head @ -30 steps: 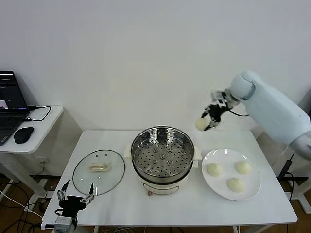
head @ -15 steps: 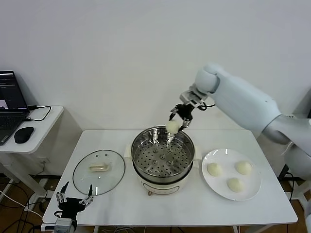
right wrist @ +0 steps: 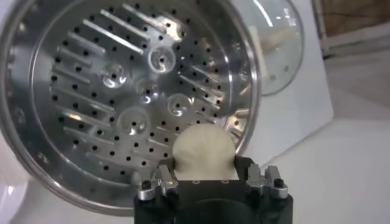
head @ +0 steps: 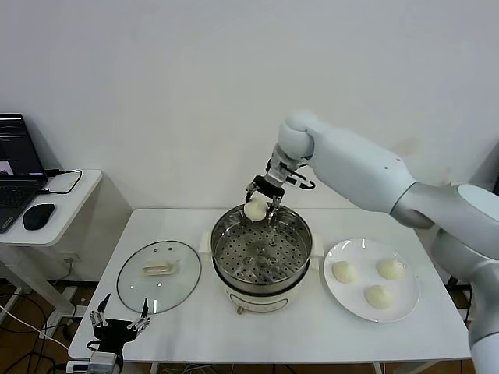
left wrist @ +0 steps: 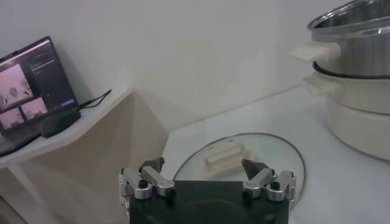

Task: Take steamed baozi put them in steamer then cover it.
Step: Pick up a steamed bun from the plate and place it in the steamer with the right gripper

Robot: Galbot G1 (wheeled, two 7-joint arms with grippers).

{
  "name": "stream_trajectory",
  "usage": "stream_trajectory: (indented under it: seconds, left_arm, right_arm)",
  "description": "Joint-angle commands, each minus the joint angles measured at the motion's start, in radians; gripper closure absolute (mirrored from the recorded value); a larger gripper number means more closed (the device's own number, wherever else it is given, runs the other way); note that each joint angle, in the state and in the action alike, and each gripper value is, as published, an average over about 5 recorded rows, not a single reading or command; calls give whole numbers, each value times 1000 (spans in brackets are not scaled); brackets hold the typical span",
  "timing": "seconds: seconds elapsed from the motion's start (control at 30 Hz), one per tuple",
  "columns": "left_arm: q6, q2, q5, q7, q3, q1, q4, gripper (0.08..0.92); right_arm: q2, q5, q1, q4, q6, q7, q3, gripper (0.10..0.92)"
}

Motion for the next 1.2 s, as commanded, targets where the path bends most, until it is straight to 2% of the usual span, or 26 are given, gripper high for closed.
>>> stream_trajectory:
  seconds: [0.03, 0.87, 1.1, 1.2]
  left_arm:
    - [1, -1, -1, 3, 2, -4, 7, 177]
    - [-1, -4, 0, 1, 14, -15, 45, 177]
    - [-1, -4, 0, 1, 16, -17, 52, 177]
    - [-2, -4, 0, 1, 16, -17, 52, 177]
  right_arm:
    - [27, -108, -13, -11, 78, 39, -33, 414]
    - [45, -222, -105, -50, 28, 98, 12, 414]
    - [45, -193, -115, -57, 11, 111, 8, 407]
    - [43, -163, -113, -57, 3, 117, 2, 365]
